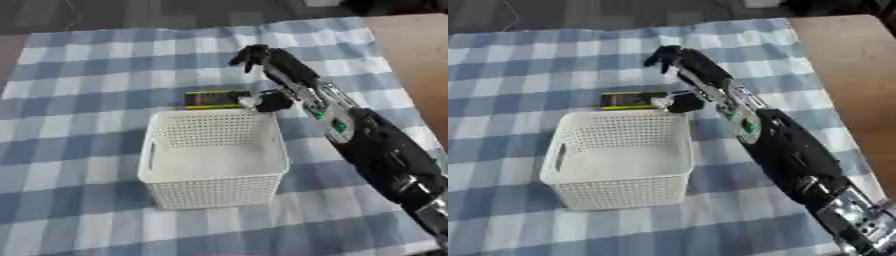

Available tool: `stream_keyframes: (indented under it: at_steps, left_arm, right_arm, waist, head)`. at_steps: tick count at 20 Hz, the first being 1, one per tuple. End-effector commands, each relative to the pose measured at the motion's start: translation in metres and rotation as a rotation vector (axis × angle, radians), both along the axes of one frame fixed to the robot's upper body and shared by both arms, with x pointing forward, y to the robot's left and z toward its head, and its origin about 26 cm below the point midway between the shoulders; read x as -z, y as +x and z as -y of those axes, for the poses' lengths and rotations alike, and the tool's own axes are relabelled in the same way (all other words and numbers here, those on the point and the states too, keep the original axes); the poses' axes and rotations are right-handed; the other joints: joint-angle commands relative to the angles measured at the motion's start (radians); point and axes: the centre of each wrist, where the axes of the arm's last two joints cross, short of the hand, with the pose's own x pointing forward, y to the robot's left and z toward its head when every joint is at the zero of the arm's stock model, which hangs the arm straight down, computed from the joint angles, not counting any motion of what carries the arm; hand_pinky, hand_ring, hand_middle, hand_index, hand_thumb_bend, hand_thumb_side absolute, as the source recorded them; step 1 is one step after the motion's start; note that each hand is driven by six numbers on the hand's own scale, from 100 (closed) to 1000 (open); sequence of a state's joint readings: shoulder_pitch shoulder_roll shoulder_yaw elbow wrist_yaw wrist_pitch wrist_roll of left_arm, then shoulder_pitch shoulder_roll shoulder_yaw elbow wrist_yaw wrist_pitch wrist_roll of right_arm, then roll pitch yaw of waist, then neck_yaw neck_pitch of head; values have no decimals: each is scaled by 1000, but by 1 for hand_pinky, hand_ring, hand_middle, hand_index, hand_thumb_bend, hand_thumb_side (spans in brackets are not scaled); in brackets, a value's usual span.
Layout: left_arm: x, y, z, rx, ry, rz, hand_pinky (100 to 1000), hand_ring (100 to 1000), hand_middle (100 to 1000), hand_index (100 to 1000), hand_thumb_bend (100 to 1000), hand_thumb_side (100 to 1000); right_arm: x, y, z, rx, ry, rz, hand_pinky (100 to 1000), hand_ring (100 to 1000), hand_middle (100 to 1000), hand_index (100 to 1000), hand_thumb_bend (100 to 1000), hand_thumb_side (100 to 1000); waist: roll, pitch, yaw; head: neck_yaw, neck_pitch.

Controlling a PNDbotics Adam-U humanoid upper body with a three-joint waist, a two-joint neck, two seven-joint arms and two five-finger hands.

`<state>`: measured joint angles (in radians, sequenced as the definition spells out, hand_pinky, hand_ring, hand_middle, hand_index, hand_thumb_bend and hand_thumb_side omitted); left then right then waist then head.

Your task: Pick up objects on the table and place them in the box.

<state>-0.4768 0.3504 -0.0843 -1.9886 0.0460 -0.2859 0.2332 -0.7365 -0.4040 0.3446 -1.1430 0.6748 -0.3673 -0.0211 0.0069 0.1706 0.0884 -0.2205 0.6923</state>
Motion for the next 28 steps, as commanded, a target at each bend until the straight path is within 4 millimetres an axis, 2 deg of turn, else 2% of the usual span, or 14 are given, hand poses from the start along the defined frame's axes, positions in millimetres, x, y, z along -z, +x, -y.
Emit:
stream_keyframes:
  at_steps: [1, 3, 4, 5, 17, 20, 22, 23, 24, 28]
  left_arm:
    - [-8, -2, 1, 7, -1, 29, 627, 638, 783, 807, 776, 609]
    - [-8, -2, 1, 5, 0, 28, 627, 638, 783, 807, 776, 609]
    - [-8, -2, 1, 4, 0, 27, 627, 638, 783, 807, 775, 609]
    - [-7, -2, 1, 3, 1, 27, 627, 638, 783, 807, 775, 609]
    - [-5, -2, -1, -5, 12, 17, 626, 638, 783, 807, 774, 612]
    - [-6, -2, 0, 0, 9, 20, 626, 638, 783, 807, 774, 612]
    - [-6, -2, 1, 3, 7, 23, 626, 637, 783, 807, 775, 612]
    - [-7, -2, 1, 5, 6, 24, 625, 637, 783, 807, 775, 612]
    - [-7, -2, 2, 8, 5, 26, 625, 637, 783, 808, 773, 613]
    - [-9, -2, 5, 18, -2, 32, 624, 637, 783, 808, 772, 614]
  right_arm:
    - [-11, 1, -1, -13, 4, 30, 100, 596, 705, 799, 906, 546]
    - [-18, 1, -3, -19, 19, 47, 100, 595, 705, 799, 906, 547]
    - [-23, 1, -4, -22, 30, 57, 100, 595, 703, 799, 955, 471]
    - [-27, 0, -6, -26, 44, 65, 100, 594, 706, 800, 907, 550]
    - [-87, -25, -26, -114, 171, 167, 100, 595, 705, 800, 910, 566]
    - [-87, -23, -23, -101, 148, 161, 100, 594, 702, 798, 909, 565]
    - [-84, -20, -19, -104, 124, 168, 100, 582, 689, 783, 901, 532]
    - [-82, -18, -17, -112, 112, 178, 100, 584, 685, 780, 927, 431]
    - [-80, -16, -14, -125, 87, 193, 100, 587, 687, 780, 904, 527]
    - [-68, -4, 1, -120, 22, 218, 100, 587, 687, 782, 907, 521]
  waist:
    - [0, -14, 1]
    - [-1, -14, 0]
    - [-1, -15, -1]
    - [0, -15, -2]
    - [-1, -20, -10]
    - [0, -17, -6]
    - [1, -13, -2]
    - [1, -12, 0]
    - [2, -8, 3]
    - [6, 4, 13]
  head:
    - [-1, -14]
    - [0, -13]
    - [0, -12]
    - [0, -12]
    - [-4, -19]
    - [-9, -27]
    - [-12, -34]
    - [-13, -37]
    - [-15, -42]
    - [-17, -53]
